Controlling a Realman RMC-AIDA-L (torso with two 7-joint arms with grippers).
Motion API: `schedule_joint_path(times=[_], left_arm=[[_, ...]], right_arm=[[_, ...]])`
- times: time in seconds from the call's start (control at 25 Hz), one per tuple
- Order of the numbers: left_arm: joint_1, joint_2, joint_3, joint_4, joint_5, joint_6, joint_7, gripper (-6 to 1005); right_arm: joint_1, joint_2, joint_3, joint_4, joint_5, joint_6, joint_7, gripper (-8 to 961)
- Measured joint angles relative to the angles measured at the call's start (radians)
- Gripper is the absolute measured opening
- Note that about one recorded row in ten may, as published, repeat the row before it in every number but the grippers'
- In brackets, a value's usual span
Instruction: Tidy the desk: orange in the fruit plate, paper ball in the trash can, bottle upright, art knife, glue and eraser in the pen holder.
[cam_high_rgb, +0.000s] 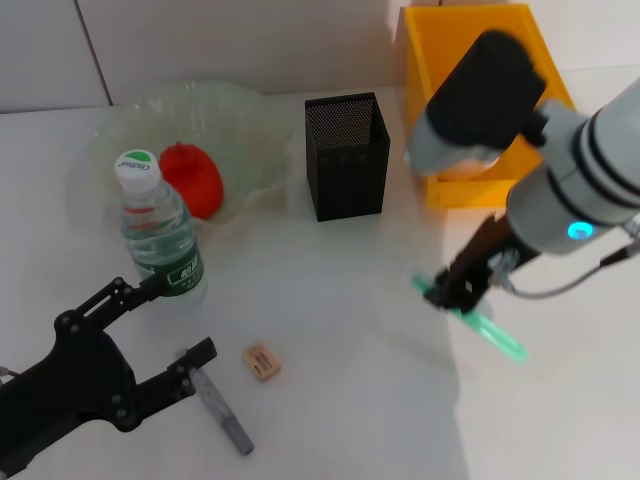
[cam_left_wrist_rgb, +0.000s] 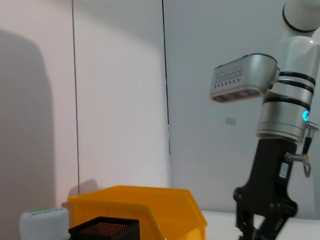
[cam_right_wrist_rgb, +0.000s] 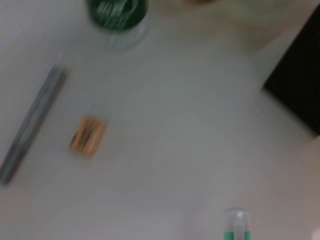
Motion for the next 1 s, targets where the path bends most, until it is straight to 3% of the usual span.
schedule_joint_path(times=[0.24,0.48,0.56,0.76,1.0], left_arm=[[-0.005,-0.001,0.007,0.000,0.000,0.003,0.001,806],[-0.009,-0.001,0.009,-0.003,0.000,0.001,0.001,806],[-0.011,-0.001,0.009,-0.003,0.000,-0.001,0.001,806],[-0.014,-0.001,0.008,-0.003,-0.001,-0.003,0.001,806],[-0.018,-0.001,0.008,-0.003,-0.005,-0.004,-0.001,805]], right_arm=[[-0.050,0.000,0.121,-0.115,0.037,0.147,-0.044,184],[-0.072,0.000,0.150,-0.147,0.090,0.342,-0.097,196],[-0.084,0.002,0.135,-0.129,0.108,0.479,-0.133,200],[-0.087,0.000,0.105,-0.071,0.142,0.670,-0.167,210],[-0.090,-0.002,0.075,0.064,0.329,0.870,-0.292,222]])
